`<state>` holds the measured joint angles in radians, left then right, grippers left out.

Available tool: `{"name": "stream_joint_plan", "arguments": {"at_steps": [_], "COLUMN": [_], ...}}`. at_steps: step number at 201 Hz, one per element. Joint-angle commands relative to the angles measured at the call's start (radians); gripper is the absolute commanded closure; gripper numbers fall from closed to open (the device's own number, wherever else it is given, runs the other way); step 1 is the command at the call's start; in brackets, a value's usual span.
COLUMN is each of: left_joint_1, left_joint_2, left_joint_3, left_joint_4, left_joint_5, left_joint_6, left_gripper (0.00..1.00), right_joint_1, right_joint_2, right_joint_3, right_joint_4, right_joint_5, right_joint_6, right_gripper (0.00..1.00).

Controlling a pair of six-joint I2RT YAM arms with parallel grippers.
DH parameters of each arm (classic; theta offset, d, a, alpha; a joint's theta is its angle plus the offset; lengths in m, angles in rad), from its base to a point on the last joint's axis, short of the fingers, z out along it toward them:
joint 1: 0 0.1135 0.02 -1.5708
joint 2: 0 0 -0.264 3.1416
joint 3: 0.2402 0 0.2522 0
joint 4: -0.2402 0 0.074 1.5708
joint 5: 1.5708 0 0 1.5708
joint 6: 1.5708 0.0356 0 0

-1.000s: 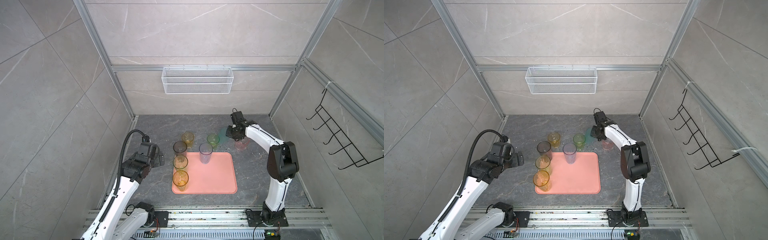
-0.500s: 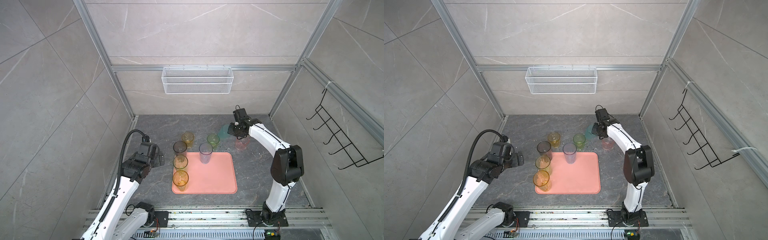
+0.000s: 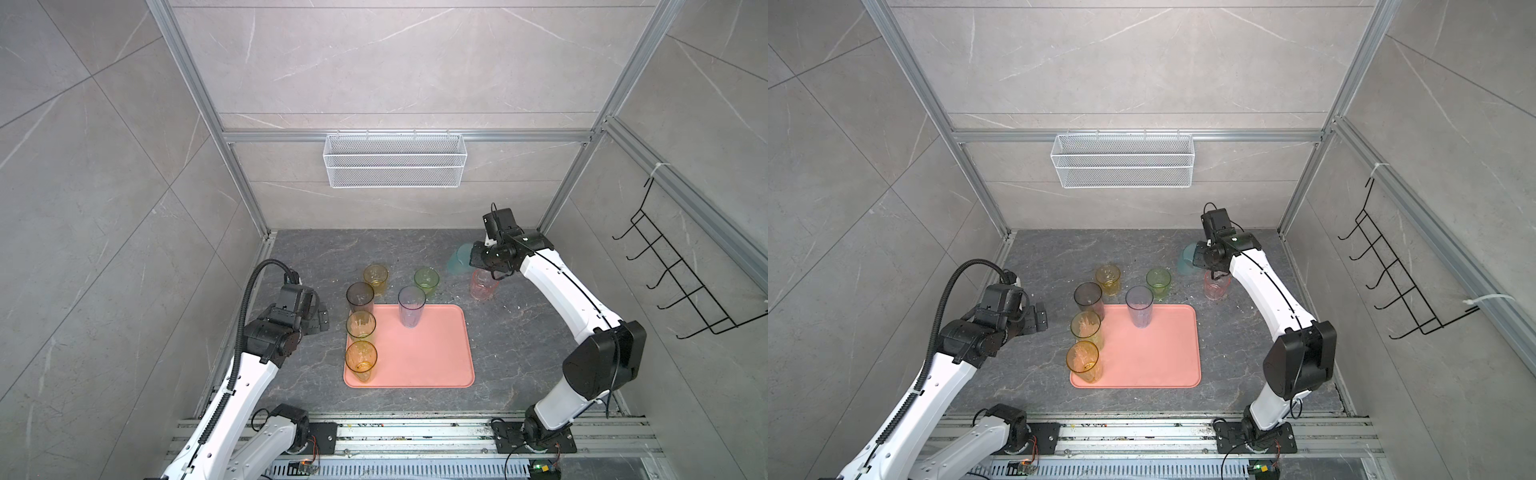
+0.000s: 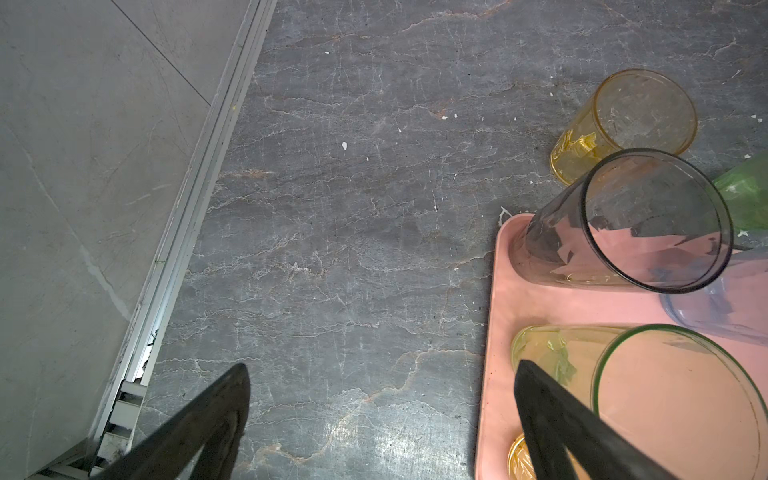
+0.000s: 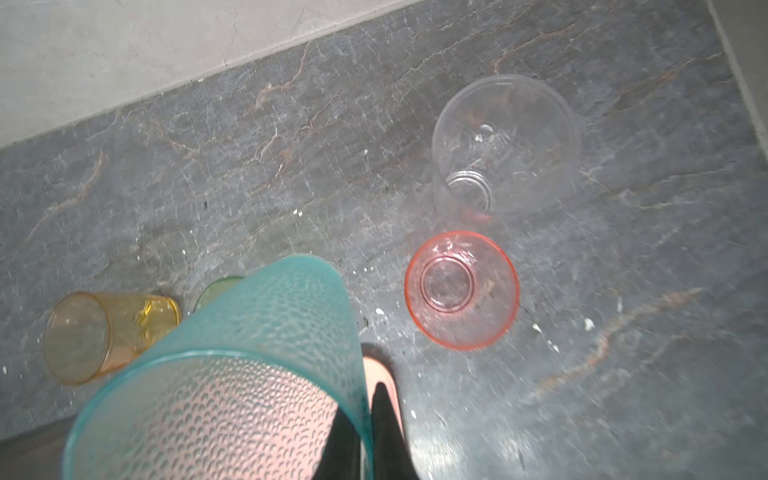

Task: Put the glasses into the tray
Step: 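Lift the teal glass with the right gripper and carry it toward the tray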

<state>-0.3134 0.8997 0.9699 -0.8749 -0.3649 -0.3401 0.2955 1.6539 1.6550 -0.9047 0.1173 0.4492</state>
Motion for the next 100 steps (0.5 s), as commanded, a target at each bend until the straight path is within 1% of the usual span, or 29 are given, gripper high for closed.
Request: {"name": "stream_joint_plan", "arguments": {"at_steps": [1, 17, 47, 74, 100], "left_joint_1": [0.005, 0.005, 0.005, 0.005, 0.005], "left_joint_2": [-0.019, -0.021, -0.026, -0.031, -0.030], "left_joint_3": [0.006, 0.006, 0.007, 0.004, 0.004], "left_joint_4": [-0.005, -0.004, -0.005, -0.004, -0.005], "left_joint_5": [-0.020, -0.018, -0.017, -0.017, -0.016], "left_joint_6": [-0.011, -0.010, -0.013, -0.012, -0.013], "left_gripper": [0.01, 0.01, 0.01, 0.01, 0.01], "right_joint_1": [0.037, 0.065, 0.143, 0.219, 0.269], "right_joint_2": [-0.066, -0.090, -0.125, -0.164, -0.193], "right_joint_3": [0.050, 0.055, 0.050, 0.005, -0.047], "right_joint_4": [-0.162, -0.231, -0.340, -0.368, -0.378], "right_joint_5": [0.045, 0.064, 0.139, 0.151, 0.147], "right_joint_6": [-0.052, -0.066, -0.067, -0.050, -0.019], "right_gripper": [1.00, 1.00, 1.00, 1.00, 1.00]}}
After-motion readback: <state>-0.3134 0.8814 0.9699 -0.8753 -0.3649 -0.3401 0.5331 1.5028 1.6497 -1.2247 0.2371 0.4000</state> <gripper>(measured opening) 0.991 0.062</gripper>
